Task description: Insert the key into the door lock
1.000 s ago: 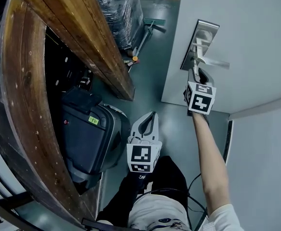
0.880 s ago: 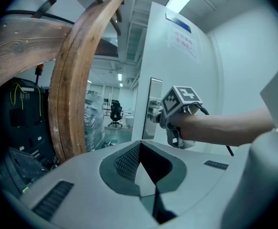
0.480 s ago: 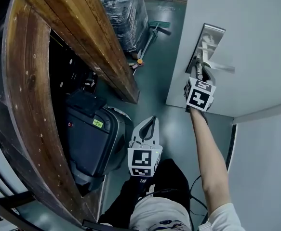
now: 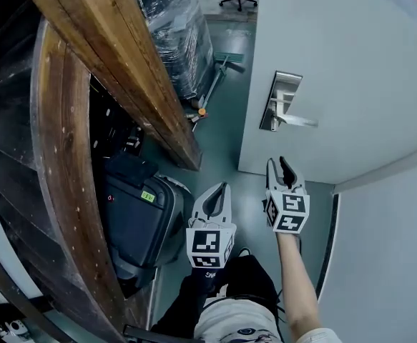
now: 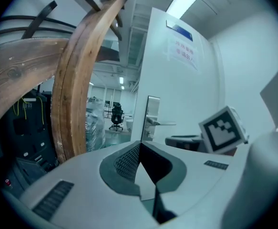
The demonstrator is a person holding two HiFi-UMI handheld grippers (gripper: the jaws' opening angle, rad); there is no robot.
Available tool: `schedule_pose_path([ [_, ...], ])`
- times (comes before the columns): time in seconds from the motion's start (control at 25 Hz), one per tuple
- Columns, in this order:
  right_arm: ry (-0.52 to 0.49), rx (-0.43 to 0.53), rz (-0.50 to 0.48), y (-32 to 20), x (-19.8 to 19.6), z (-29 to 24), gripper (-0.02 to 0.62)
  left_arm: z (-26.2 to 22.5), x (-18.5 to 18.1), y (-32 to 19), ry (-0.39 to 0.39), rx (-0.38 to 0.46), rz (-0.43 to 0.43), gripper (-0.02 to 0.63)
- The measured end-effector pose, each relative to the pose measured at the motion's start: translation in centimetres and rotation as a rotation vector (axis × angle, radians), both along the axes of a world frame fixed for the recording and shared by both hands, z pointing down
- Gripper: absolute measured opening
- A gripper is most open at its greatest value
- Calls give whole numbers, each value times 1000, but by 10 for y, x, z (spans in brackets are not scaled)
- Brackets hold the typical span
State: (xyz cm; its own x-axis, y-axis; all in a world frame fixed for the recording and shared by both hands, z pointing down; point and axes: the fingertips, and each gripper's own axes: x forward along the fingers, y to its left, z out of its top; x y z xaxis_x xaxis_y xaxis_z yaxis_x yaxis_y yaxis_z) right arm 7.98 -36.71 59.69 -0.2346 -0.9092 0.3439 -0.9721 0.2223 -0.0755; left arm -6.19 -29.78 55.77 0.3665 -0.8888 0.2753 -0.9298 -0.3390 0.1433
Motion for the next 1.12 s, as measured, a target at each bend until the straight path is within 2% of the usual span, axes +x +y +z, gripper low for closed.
schedule_pose_path([
  [0.12,-10,4,-26,52,-4,-42,102,-43,12,5,27,20,3,2],
  [0.16,-16,20,-24,66,-4,-59,30,-56,18,8,31,29,10,2],
  [0.2,-24,40,-23,78,-3,-77,8,-70,24,10,32,42,23,2],
  [0.44,-18,185,-31,119,9,-168,8,-129,60,35,14,125,95,2],
  [0.64,-34,289,37,135,32,-214,8,-157,66,44,16,173,115,2],
  [0.88,-17,326,26,154,41,-240,7,-175,59,63,7,197,119,2],
  [1.12,-13,352,6,147,36,-250,8,-185,59,56,2,229,122,2],
])
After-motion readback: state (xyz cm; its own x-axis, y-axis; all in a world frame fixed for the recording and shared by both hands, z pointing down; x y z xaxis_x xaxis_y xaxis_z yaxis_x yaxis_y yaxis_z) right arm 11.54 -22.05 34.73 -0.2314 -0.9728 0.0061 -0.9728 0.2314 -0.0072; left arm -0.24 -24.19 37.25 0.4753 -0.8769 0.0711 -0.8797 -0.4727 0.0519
